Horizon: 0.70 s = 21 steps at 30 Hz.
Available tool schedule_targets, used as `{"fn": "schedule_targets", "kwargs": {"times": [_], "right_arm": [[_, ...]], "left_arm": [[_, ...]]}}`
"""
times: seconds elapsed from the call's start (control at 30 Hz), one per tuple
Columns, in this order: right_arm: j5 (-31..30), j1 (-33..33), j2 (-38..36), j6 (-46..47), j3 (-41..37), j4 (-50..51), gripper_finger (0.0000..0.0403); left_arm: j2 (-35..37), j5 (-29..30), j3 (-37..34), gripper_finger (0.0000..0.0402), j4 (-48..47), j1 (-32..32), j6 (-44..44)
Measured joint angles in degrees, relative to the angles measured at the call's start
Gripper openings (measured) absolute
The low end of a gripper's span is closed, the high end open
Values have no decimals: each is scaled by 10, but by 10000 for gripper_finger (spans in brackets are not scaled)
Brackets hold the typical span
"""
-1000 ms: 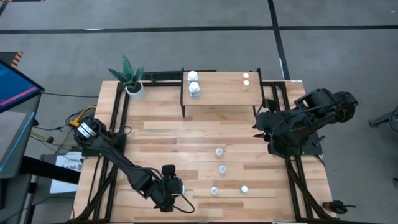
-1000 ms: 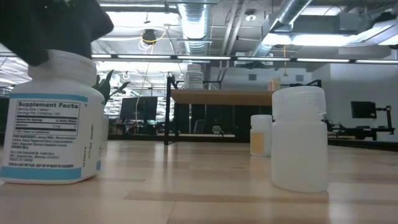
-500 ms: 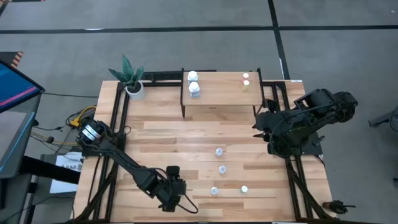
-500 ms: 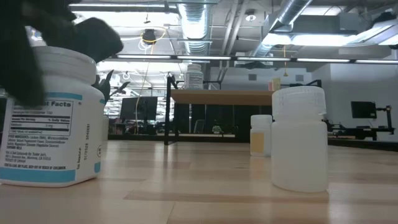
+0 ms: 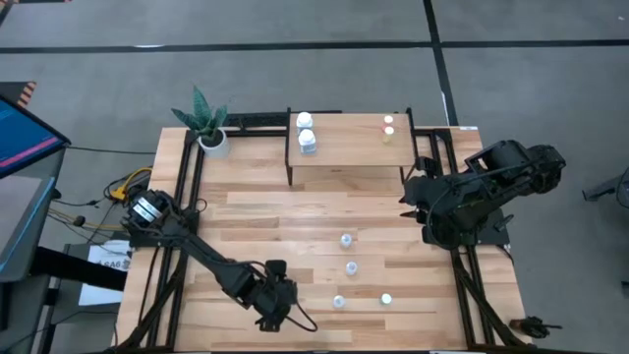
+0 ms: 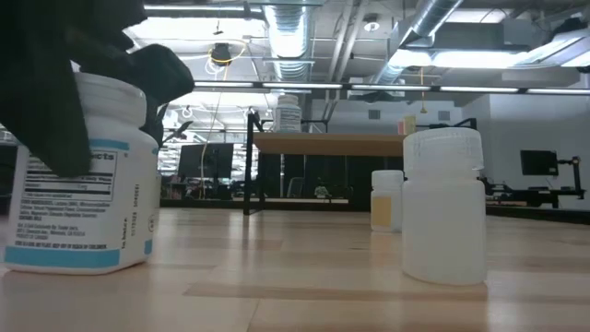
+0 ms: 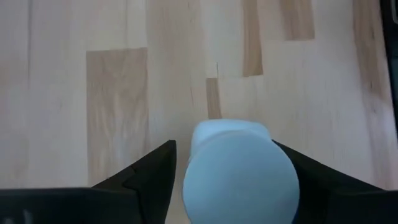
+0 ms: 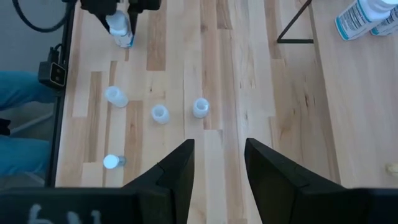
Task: Pick and place medicine bottles onto shelf by color
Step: Put the white pill bottle on the shelf aligned with the other white pill bottle on the shelf
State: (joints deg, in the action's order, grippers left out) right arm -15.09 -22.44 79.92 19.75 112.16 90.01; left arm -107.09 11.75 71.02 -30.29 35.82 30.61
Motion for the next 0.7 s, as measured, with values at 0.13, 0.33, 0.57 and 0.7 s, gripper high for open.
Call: {"fn": "schedule_targets", "kwargs": {"times": [0.13,0.33,0.57,0.7], "right_arm": [[0,0,0,-7,0,0,163],[0,1,0,-20,0,0,163],[0,1,0,-27,0,0,163],[0,0,0,-16,0,0,163]], "left_arm": [[0,-28,0,185,-1,-13,2],[1,-55,7,137,-9,-39,0],[1,-53,104,137,-132,-98,-46],[2,-29,198,137,-265,-138,-144]]}}
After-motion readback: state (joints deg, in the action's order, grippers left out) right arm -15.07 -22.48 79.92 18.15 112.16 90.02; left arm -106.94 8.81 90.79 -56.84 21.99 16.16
